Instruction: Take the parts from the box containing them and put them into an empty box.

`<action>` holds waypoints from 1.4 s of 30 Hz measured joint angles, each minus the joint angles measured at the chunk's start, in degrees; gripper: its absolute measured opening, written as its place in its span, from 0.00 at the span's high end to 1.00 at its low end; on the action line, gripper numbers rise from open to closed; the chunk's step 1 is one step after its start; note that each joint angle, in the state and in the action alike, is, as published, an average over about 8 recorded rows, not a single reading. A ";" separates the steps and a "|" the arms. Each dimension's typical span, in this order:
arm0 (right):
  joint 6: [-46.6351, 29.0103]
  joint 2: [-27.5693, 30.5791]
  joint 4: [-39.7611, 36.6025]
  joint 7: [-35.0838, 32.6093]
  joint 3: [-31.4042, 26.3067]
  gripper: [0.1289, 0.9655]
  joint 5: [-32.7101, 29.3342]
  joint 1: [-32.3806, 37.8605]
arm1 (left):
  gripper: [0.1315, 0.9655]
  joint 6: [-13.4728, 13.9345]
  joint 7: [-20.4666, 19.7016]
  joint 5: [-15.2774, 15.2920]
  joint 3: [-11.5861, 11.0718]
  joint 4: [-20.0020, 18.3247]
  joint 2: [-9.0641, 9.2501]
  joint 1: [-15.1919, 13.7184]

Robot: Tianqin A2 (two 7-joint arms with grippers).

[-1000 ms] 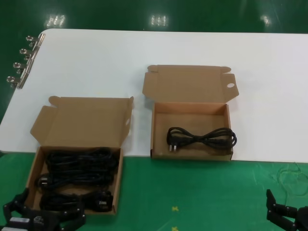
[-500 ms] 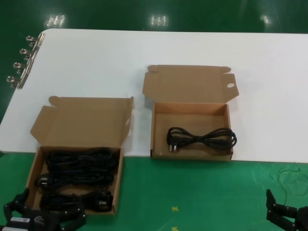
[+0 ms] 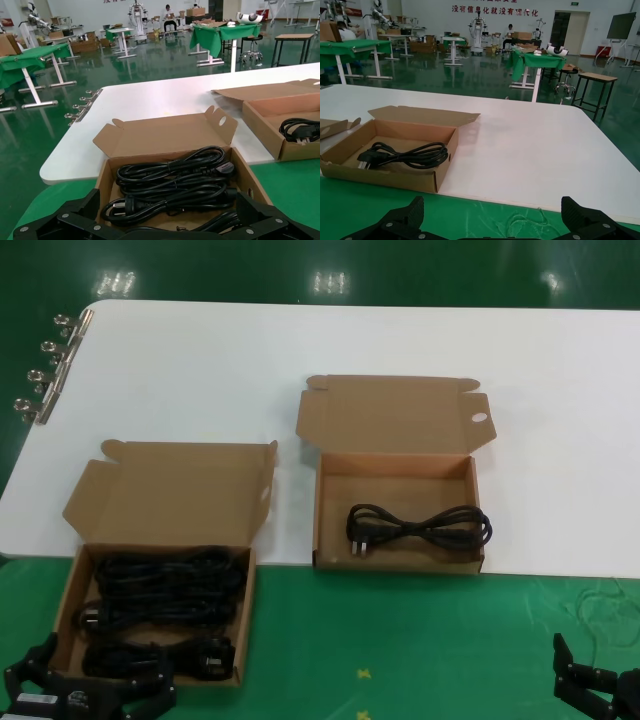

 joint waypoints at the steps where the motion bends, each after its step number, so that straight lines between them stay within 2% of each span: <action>1: 0.00 0.00 0.00 0.00 0.00 0.00 0.00 0.00 | 0.00 -0.02 -0.07 0.00 0.00 -0.03 -0.01 0.03; 42: 0.00 0.00 0.00 0.00 0.00 0.00 0.00 0.00 | 0.00 -0.92 -2.70 0.04 -0.21 -1.17 -0.47 1.29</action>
